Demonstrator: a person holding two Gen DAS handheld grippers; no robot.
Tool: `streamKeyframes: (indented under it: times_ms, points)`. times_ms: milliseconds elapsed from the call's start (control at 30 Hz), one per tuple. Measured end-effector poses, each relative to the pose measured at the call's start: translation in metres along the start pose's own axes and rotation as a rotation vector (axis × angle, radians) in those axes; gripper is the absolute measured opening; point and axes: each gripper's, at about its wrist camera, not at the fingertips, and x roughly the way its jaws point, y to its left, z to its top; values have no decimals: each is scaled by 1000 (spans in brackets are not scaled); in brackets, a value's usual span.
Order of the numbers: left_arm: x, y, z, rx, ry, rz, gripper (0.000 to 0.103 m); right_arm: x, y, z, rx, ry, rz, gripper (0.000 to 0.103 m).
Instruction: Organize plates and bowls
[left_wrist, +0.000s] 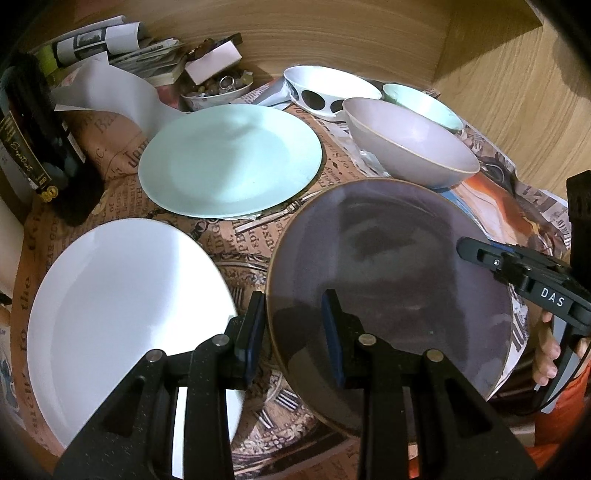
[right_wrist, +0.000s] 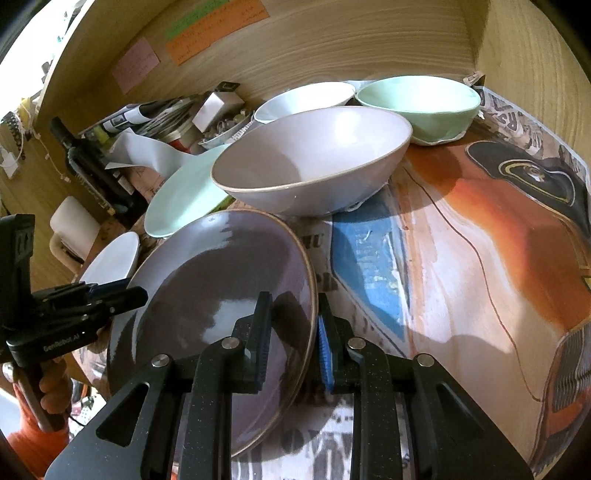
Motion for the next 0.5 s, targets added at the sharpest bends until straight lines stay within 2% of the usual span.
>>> streamKeyframes:
  times_ms: [233, 367, 500]
  points:
    - [-1, 3, -1, -32, -3, -32, 30, -1, 3, 2, -19, 3, -20, 23]
    - [-7, 5, -1, -52, -19, -43, 31, -17, 10, 2, -72, -48, -74, 23]
    - [-22, 5, -2, -48, -62, -50, 31, -35, 14, 5, -76, -88, -45, 23]
